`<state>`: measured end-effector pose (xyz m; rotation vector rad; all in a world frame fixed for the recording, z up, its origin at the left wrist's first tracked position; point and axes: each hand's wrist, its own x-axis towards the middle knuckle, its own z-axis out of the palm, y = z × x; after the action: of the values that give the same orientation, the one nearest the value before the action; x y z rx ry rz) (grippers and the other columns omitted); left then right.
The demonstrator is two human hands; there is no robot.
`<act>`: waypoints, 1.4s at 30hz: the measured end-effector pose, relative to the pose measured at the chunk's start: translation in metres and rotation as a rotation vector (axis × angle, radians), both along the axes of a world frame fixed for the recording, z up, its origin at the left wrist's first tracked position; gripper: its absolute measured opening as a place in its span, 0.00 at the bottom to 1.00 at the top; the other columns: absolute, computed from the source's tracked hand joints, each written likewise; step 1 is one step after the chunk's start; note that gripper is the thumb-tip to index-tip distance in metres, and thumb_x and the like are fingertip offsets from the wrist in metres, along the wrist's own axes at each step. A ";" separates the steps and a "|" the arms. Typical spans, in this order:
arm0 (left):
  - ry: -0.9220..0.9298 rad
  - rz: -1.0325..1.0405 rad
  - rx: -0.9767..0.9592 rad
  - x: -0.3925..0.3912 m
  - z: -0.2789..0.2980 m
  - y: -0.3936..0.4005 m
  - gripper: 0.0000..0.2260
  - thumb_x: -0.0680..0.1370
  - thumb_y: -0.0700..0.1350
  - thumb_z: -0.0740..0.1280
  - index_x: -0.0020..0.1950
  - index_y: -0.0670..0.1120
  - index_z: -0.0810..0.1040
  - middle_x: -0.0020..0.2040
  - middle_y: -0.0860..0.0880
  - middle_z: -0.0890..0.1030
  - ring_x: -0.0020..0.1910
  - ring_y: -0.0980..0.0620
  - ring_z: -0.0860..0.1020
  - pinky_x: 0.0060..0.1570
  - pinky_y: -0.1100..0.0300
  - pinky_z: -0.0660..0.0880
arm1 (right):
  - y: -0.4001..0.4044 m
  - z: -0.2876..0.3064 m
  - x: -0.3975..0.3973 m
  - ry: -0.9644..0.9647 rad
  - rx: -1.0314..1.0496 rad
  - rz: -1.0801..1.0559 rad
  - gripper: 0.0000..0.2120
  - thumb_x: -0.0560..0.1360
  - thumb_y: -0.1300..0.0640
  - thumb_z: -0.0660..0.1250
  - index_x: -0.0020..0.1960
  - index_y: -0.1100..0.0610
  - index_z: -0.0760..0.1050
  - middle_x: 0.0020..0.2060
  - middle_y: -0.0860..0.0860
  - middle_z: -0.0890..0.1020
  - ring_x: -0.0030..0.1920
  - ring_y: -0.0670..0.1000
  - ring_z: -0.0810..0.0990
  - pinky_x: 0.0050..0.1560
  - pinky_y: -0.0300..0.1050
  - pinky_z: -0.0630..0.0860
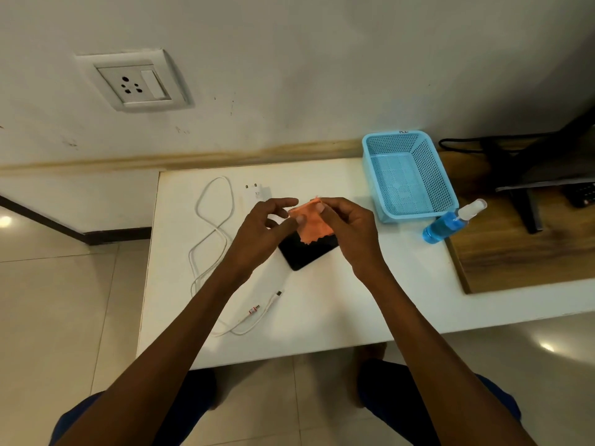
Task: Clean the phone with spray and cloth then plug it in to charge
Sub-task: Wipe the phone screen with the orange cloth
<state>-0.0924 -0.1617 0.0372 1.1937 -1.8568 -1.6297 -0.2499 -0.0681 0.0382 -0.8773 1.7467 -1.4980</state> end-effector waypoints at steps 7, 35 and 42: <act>0.087 0.050 0.189 -0.004 0.001 0.003 0.12 0.75 0.49 0.74 0.48 0.40 0.81 0.40 0.41 0.84 0.37 0.51 0.80 0.39 0.60 0.77 | 0.001 -0.001 0.000 -0.327 0.075 -0.019 0.06 0.77 0.52 0.71 0.51 0.53 0.84 0.47 0.52 0.85 0.48 0.54 0.84 0.36 0.44 0.80; -0.781 -0.210 -0.736 0.020 -0.062 0.037 0.43 0.69 0.72 0.66 0.75 0.47 0.65 0.66 0.45 0.71 0.61 0.43 0.71 0.58 0.52 0.67 | 0.049 -0.045 -0.026 1.075 0.376 0.193 0.18 0.80 0.58 0.66 0.70 0.54 0.74 0.63 0.53 0.81 0.61 0.53 0.81 0.62 0.43 0.74; -0.756 -0.217 -0.743 0.022 -0.065 0.036 0.38 0.71 0.70 0.66 0.74 0.48 0.66 0.65 0.45 0.71 0.61 0.44 0.71 0.57 0.53 0.67 | 0.061 -0.064 -0.020 1.279 0.281 0.278 0.28 0.67 0.74 0.75 0.66 0.65 0.76 0.64 0.60 0.79 0.64 0.63 0.79 0.62 0.58 0.76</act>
<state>-0.0703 -0.1253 -0.0274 1.3534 -2.7580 -0.4073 -0.2698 -0.0067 -0.0254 -2.0539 2.3937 -0.3835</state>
